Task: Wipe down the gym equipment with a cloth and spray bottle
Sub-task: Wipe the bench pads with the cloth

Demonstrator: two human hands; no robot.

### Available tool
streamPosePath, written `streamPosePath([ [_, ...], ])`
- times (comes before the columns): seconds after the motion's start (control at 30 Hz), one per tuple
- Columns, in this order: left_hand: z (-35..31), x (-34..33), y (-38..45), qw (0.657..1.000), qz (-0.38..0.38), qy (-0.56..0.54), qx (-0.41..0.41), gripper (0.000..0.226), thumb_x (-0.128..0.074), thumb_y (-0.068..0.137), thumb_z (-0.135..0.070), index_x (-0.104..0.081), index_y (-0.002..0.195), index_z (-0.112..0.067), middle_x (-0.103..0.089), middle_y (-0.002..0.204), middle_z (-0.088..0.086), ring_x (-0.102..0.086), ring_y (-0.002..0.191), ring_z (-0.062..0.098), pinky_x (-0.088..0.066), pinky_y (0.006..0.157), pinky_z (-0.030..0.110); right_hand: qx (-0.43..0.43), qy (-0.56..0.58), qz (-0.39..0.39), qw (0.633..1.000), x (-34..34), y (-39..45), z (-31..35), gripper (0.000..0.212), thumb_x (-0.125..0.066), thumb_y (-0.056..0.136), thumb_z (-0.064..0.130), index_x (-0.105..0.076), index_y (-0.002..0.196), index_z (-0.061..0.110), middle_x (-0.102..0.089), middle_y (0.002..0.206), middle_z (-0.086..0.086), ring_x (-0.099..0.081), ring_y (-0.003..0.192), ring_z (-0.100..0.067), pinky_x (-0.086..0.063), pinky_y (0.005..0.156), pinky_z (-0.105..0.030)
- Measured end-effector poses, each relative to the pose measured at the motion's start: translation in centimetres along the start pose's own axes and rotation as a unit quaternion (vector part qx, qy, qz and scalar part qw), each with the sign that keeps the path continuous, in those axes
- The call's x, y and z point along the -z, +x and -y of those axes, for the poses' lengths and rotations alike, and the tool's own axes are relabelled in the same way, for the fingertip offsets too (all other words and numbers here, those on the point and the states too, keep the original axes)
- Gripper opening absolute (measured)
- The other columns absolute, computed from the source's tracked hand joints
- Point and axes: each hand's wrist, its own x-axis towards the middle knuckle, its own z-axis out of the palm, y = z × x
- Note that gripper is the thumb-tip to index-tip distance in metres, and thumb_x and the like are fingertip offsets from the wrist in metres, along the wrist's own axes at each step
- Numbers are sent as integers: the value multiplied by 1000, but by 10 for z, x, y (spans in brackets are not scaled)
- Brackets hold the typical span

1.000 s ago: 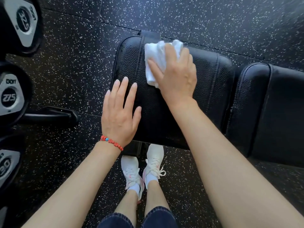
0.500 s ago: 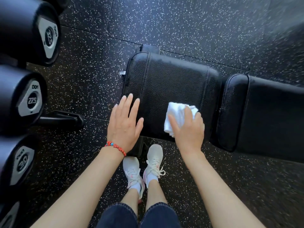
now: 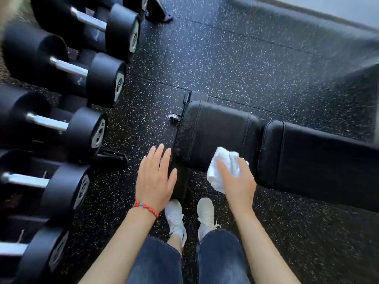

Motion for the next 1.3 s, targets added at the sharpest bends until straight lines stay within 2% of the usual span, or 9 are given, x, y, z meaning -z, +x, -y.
streamPosePath([
  [0.1, -9, 32, -14, 1000, -17, 3, 17, 50, -38, 91, -31, -51, 129, 0, -49, 136, 19, -43, 126, 37, -40, 101, 51, 19, 34, 19, 999, 18, -21, 28, 27, -68, 77, 41, -54, 76, 18, -50, 73, 9, -49, 73, -11, -38, 68, -27],
  [0.2, -20, 60, -27, 999, -36, 10, 33, 50, -38, 91, -31, -52, 128, -1, -50, 135, 18, -43, 126, 35, -41, 100, 51, 49, 55, 54, 996, 35, -41, 52, 24, -67, 77, 38, -50, 69, 23, -45, 67, 11, -43, 64, -6, -36, 65, -26],
  [0.37, -43, 105, -53, 993, -78, 27, 83, 50, -38, 90, -32, -54, 126, -2, -52, 133, 17, -45, 125, 34, -33, 103, 46, 108, 34, 119, 986, 64, -63, 88, 16, -70, 79, 29, -58, 86, 19, -53, 75, 10, -48, 73, -10, -38, 66, -23],
  [0.47, -58, 131, -70, 985, -104, 37, 129, 51, -37, 90, -33, -56, 124, -1, -54, 131, 18, -49, 122, 36, -29, 102, 44, 146, 12, 153, 977, 83, -75, 107, 26, -71, 80, 26, -58, 102, 23, -56, 90, 13, -50, 87, -9, -36, 71, -15],
  [0.57, -73, 152, -88, 975, -122, 38, 183, 51, -37, 90, -35, -56, 124, -2, -55, 130, 17, -50, 121, 35, -38, 100, 48, 187, -15, 180, 966, 97, -85, 123, 40, -72, 78, 27, -57, 115, 17, -56, 108, 9, -50, 100, -10, -30, 79, -16],
  [0.67, -88, 169, -109, 961, -145, 33, 234, 51, -37, 90, -35, -57, 123, -1, -56, 128, 18, -51, 120, 36, -45, 96, 51, 230, -46, 214, 948, 107, -97, 136, 42, -72, 78, 29, -57, 115, 16, -54, 105, 9, -48, 96, -9, -26, 71, -13],
  [0.9, -104, 194, -171, 916, -180, 29, 358, 52, -37, 87, -36, -59, 121, -2, -58, 125, 18, -54, 117, 36, -30, 101, 43, 319, -118, 305, 890, 104, -140, 156, 49, -72, 77, 35, -55, 119, 16, -57, 106, 4, -47, 96, -8, -24, 67, -13],
  [1.07, -101, 209, -230, 877, -189, 32, 440, 53, -35, 87, -37, -60, 119, -2, -60, 124, 18, -55, 117, 35, -44, 97, 49, 363, -155, 380, 837, 85, -189, 156, 48, -72, 77, 38, -56, 117, 19, -58, 104, 4, -48, 93, -9, -27, 70, -17],
  [1.3, -95, 216, -337, 805, -215, 24, 552, 54, -35, 86, -37, -61, 117, -1, -60, 122, 19, -56, 115, 36, -47, 93, 51, 416, -190, 498, 737, 56, -288, 137, 34, -71, 76, 40, -56, 104, 29, -61, 98, 9, -55, 91, -10, -37, 76, -25],
])
